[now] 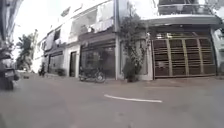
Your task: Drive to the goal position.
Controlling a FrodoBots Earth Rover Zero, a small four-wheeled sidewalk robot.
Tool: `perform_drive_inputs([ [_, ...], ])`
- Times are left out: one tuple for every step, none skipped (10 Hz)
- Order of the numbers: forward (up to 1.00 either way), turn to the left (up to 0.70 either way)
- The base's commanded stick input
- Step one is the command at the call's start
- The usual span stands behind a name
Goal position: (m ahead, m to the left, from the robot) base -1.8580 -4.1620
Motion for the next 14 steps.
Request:
perform_drive_inputs([
  [1.0,-0.4],
  [1.0,-0.4],
  [1.0,-0.4],
  [1.0,-0.4],
  [1.0,-0.4],
  [1.0,-0.4],
  [1.0,-0.4],
  [1.0,-0.4],
  [1.0,-0.4],
  [1.0,-0.4],
  [1.0,-0.4],
  [1.0,-0.4],
  [1.0,-0.4],
  [1.0,-0.4],
])
